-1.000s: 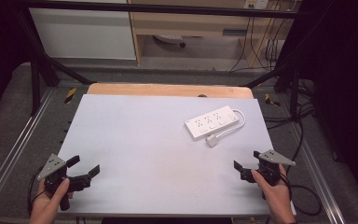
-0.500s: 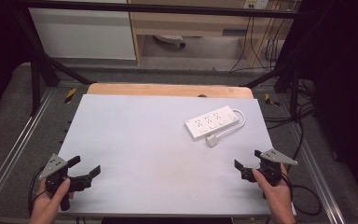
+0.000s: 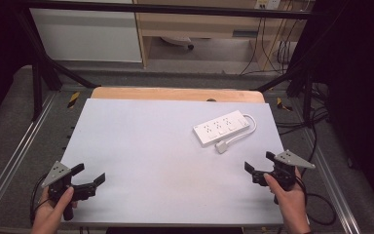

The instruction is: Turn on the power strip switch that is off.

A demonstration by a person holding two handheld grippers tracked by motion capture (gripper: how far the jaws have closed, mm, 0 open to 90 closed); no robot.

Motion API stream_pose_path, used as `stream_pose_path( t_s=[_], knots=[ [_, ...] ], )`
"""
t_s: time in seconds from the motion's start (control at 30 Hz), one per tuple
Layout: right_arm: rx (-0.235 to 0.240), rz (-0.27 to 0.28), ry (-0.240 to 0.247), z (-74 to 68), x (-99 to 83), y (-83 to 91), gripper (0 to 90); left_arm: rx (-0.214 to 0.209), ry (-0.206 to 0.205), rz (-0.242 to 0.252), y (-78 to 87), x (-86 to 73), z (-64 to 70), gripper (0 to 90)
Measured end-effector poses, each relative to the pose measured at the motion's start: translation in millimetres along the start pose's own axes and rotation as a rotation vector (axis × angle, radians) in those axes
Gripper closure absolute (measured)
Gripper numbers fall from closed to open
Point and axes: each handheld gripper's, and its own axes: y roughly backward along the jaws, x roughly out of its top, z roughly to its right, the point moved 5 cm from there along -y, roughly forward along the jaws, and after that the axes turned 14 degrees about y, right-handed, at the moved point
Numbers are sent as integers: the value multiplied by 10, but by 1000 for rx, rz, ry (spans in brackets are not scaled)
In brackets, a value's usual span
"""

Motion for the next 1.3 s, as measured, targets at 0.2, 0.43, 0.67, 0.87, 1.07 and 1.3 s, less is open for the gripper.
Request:
stream_pose_path(
  t_s=[0.2,0.43,0.67,0.87,1.07,1.3],
  knots=[
    [-2,0,11,23,106,-1,52,0,-2,-5,-2,-6,-9,63],
    [8,10,12,58,234,-50,55,3,0,-7,-10,-13,-14,63],
    [0,20,28,105,402,-132,49,3,4,-8,-9,-15,-23,63],
    [0,14,35,130,496,-187,46,6,5,-12,-10,-20,-27,63],
    [-6,19,22,178,597,-243,41,13,2,-14,-13,-21,-40,61],
    [-18,25,15,246,718,-323,45,15,6,-15,-12,-24,-43,61]
  ],
)
